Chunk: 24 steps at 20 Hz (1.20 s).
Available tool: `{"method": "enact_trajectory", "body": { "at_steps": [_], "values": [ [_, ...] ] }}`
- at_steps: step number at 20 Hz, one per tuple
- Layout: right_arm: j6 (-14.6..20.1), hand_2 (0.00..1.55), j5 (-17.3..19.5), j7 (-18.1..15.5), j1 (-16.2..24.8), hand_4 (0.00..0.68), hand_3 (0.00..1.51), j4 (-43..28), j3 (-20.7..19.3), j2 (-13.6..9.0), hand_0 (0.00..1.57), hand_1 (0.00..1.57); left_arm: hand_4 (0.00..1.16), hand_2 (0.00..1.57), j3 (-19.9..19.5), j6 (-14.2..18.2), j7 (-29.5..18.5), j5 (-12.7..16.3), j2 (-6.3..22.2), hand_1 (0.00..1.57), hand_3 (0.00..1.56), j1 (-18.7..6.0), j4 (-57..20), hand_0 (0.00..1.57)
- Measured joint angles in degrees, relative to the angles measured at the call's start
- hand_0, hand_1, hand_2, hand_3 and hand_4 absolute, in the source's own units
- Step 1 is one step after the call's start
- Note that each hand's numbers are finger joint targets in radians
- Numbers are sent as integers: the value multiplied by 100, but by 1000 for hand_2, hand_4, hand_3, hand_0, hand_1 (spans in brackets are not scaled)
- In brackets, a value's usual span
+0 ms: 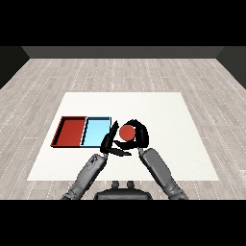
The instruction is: Pick the red can and put it in the red box
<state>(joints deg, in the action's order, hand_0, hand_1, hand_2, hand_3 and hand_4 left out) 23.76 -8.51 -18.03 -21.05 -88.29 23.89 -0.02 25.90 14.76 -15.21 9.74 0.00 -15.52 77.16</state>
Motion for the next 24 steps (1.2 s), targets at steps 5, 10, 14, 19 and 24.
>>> {"method": "enact_trajectory", "body": {
  "at_steps": [5,10,14,19,24],
  "values": [
    [90,1457,-248,-34,-27,660,1416,-56,180,0,1515,1515,0,0,247,168,-15,172,0,0,0,-143,-82,0],
    [272,1463,-468,-209,-99,659,1422,13,434,0,1526,1526,0,0,320,172,-212,481,0,0,0,-363,-458,0],
    [417,1456,-514,-192,-154,648,1403,36,568,-8,1521,1521,0,0,429,234,-137,571,0,0,0,-412,-352,0],
    [628,1468,-653,-200,-519,649,1405,334,648,-43,1534,1534,821,0,407,447,-118,681,74,0,0,-455,-336,0],
    [606,1449,-697,-278,-564,652,1391,453,681,-16,1498,1498,1121,1561,490,1165,-281,1081,26,1571,1478,-572,-572,1571]
  ]
}}
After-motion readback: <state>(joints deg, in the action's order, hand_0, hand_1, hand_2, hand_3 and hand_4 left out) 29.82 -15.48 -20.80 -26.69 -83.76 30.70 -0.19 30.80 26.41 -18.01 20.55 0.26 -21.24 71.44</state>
